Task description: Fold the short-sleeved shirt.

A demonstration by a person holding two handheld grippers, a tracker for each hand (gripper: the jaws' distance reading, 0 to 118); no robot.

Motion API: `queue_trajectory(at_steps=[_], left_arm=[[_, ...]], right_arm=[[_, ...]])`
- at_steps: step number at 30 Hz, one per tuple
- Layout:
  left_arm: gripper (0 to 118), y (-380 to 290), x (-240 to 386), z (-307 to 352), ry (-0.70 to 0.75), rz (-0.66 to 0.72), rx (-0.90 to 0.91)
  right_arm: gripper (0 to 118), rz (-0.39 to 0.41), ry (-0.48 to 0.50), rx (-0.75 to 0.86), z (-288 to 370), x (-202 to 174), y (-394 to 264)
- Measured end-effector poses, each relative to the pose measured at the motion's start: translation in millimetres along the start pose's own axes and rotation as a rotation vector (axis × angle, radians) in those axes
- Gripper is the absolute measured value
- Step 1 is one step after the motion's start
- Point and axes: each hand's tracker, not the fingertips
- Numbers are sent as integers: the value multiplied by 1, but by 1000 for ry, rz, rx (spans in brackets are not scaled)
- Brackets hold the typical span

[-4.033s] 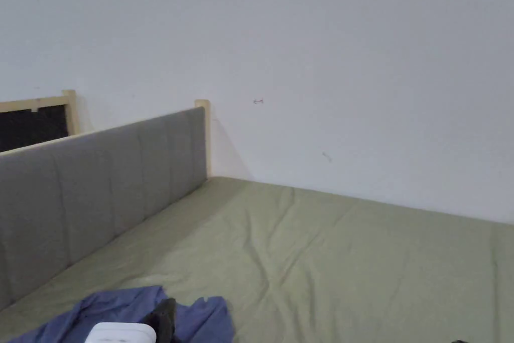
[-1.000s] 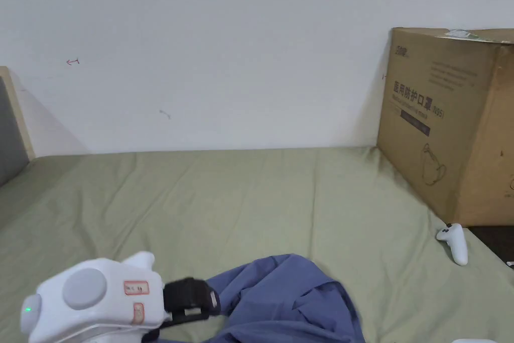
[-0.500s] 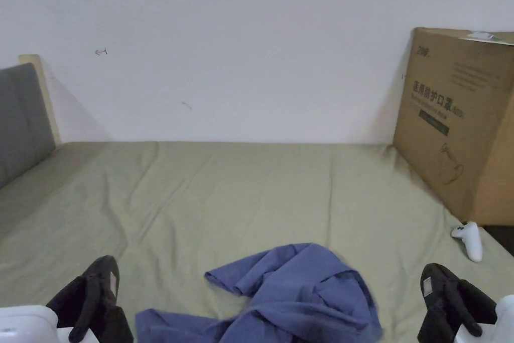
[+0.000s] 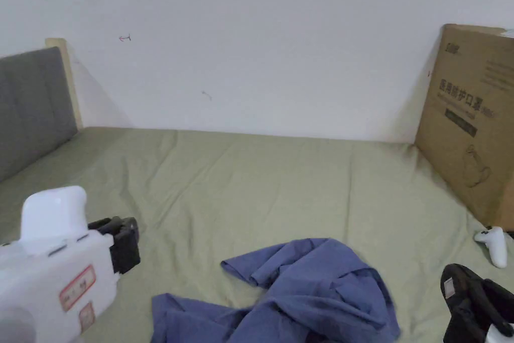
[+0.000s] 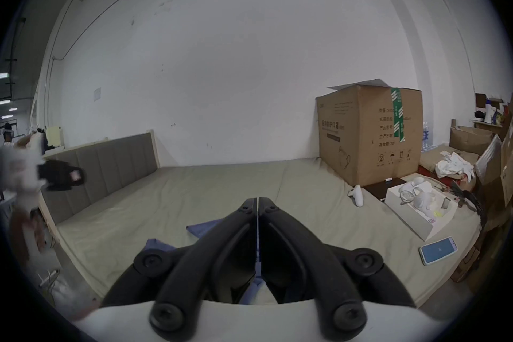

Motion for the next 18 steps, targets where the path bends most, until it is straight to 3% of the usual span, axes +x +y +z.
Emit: queue_trajectory(at_steps=[2,3,4,5,6,12,14,17,18], left_arm=[[0,8,-22,-57,-45,57,-228],[15,7,-30,-93,-17,64,-317],[64,1,-37,-115,31,94,-397],[95,-6,-43,-138,99,96,-473],[103,-16,-50,-162,91,121,-526],[101,-73,-53,-256,127,-7,-615],[105,-96,-60,-281,93,57,-709],[106,-107,-41,-265,146,-52,-589],[100,-108,-31,-256,177,-90,-565]], right_arm=[[0,3,-6,-24,-4,1,-6],[0,-7,-3,-43,-7,3,-10],[0,-19,3,-60,-10,4,-14],[0,-29,8,-79,-13,5,-18],[0,-38,9,-102,-17,6,-22],[0,-44,-4,-209,-39,13,-42],[0,-40,-8,-239,-46,16,-46],[0,-34,-17,-270,-55,19,-50],[0,-35,-19,-276,-58,20,-52]])
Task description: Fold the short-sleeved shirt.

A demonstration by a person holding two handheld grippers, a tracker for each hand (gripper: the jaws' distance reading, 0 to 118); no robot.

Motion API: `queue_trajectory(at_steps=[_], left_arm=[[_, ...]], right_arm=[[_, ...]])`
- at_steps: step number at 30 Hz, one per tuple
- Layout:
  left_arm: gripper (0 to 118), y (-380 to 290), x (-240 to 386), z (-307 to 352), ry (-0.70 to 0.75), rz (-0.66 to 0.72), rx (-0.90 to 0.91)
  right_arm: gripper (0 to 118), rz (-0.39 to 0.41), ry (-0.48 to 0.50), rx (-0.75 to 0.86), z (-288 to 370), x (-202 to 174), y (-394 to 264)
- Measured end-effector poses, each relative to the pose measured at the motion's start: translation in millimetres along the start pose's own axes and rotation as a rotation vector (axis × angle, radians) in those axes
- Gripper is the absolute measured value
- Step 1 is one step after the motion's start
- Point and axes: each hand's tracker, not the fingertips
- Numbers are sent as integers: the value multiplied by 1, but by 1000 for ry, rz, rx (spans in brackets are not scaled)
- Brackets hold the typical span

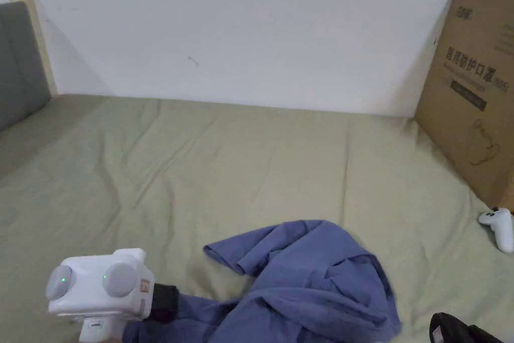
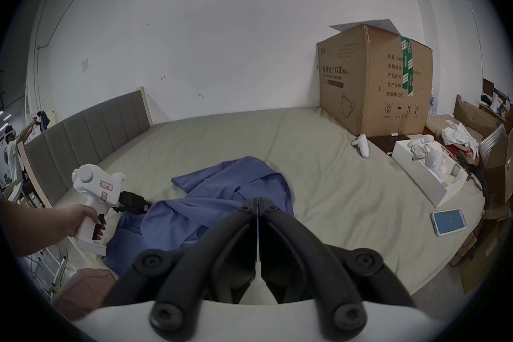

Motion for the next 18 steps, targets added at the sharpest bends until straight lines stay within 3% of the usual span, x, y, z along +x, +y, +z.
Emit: queue_trajectory(at_steps=[1,2,3,4,6,8,12,13,14,15,16,17,18], left_arm=[[81,-10,3,11,3,-26,53],[55,-20,6,22,1,-48,124],[17,-27,7,30,-29,-51,159],[6,-31,7,34,-93,-26,160],[6,-46,-1,59,-199,93,262],[6,-58,-3,91,-211,178,396],[6,-70,-14,136,-291,238,558],[6,-69,-12,140,-290,237,574],[6,-71,-10,143,-281,222,575],[6,-71,-8,143,-279,204,573],[6,-71,-6,143,-279,178,565],[6,-70,-2,141,-272,154,557],[6,-71,-1,141,-264,142,559]], right_arm=[[0,-1,-1,-4,-3,1,-1],[0,0,3,-8,-6,1,-2],[0,6,10,-13,-13,1,-2],[0,17,14,-16,-19,0,-1],[0,39,39,-29,-43,-1,9],[0,46,89,-36,-72,-1,34],[0,-14,190,-157,-161,-1,107],[10,-34,196,-213,-190,-3,123],[44,-37,185,-329,-227,-5,141],[91,-47,136,-453,-264,-11,153],[118,-33,125,-588,-295,-13,157],[118,-73,182,-642,-321,-13,157],[118,-102,171,-667,-346,-12,160]])
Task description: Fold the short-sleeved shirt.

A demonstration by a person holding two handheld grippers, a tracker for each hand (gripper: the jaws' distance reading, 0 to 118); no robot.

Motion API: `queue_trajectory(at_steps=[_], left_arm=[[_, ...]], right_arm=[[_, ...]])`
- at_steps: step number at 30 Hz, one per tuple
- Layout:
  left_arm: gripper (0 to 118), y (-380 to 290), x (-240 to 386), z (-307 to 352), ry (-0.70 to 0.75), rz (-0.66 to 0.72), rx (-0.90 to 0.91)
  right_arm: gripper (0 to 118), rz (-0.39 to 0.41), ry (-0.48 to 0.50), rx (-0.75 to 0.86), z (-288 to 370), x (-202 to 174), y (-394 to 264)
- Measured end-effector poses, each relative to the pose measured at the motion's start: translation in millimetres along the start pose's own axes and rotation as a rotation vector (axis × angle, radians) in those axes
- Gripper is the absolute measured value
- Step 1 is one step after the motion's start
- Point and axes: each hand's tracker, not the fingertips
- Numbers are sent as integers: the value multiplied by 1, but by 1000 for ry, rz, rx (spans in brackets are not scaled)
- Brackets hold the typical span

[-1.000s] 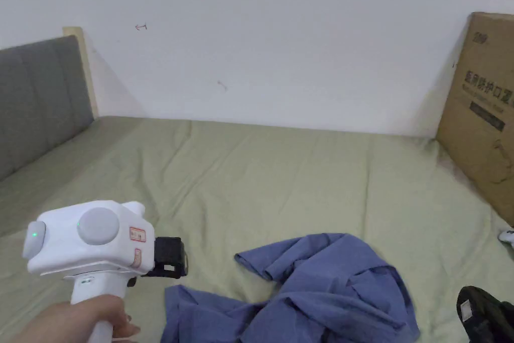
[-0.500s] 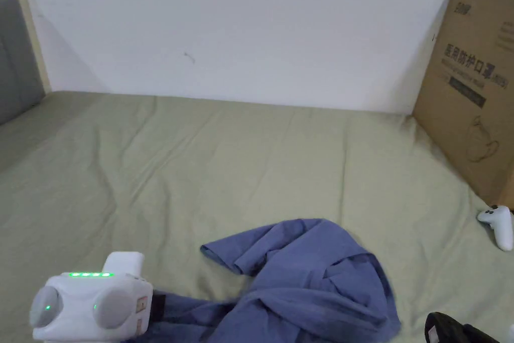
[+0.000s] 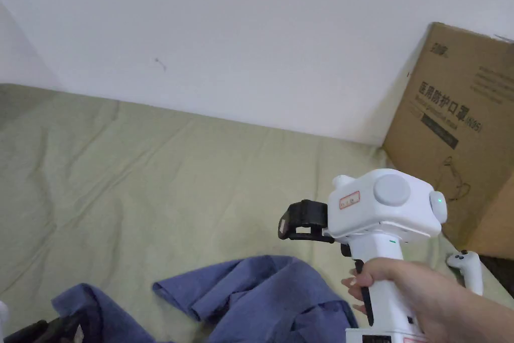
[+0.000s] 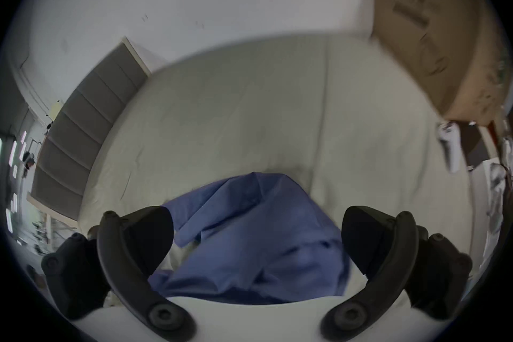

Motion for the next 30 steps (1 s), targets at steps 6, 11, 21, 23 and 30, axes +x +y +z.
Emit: queue_trajectory(at_steps=[6,11,21,23,30], left_arm=[[6,-2,-13,-15,15,-16,-54],[6,-5,-25,-26,37,17,-76],[6,21,-24,7,-22,76,-108],[6,42,-20,21,-32,53,-97],[6,146,0,61,-24,-58,52]], right_arm=[[118,92,-251,-218,-98,5,28],[92,144,-166,-414,-138,11,6],[4,153,-80,-46,24,4,-31],[4,127,-73,37,71,10,-36],[4,38,-77,278,236,37,-39]])
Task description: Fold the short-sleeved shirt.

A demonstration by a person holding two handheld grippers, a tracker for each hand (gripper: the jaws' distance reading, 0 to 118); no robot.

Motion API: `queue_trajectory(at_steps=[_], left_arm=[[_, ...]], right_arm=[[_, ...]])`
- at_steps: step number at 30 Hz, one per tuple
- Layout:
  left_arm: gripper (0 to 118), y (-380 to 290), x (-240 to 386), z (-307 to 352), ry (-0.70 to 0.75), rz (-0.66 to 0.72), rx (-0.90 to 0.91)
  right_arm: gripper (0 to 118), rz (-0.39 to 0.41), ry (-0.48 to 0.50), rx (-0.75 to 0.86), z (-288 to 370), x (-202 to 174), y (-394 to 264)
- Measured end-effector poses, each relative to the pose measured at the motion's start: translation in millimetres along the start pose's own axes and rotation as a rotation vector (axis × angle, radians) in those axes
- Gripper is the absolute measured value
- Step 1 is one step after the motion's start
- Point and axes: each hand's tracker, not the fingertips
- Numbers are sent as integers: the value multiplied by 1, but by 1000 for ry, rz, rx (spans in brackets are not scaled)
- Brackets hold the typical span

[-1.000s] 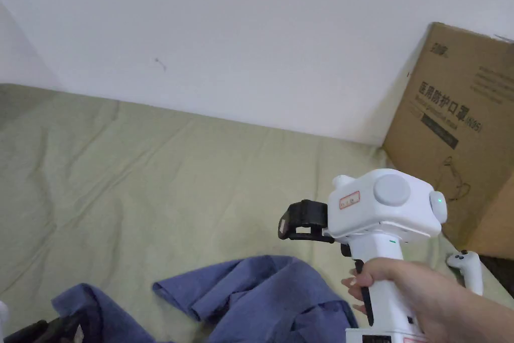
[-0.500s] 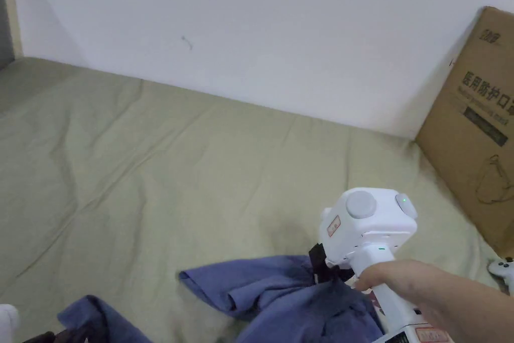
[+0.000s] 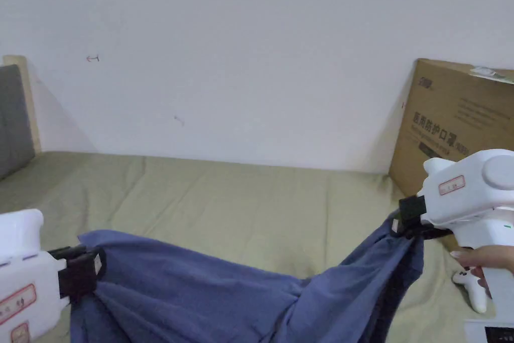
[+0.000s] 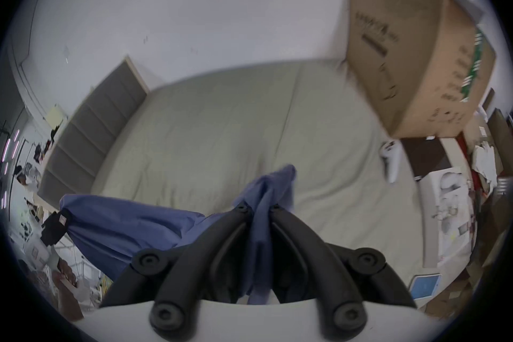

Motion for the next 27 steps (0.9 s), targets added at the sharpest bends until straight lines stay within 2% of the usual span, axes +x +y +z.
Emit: queue_trajectory(at_steps=[4,7,12,16,19,23,27], left_arm=[[6,55,9,9,-9,-5,61],[6,94,24,15,-4,-25,101],[6,152,40,6,14,-56,179],[6,181,46,-16,49,-11,234],[6,203,48,-47,43,51,241],[6,226,57,-91,63,42,261],[6,236,61,-132,82,14,289]], right_arm=[[4,-38,-25,136,73,2,19],[4,-18,-32,182,107,0,41],[4,29,-103,292,136,-3,85],[4,-24,-125,347,136,-1,123],[4,-27,-162,431,129,-2,154],[4,-38,-172,481,109,-2,195],[4,-11,-208,516,81,-2,220]])
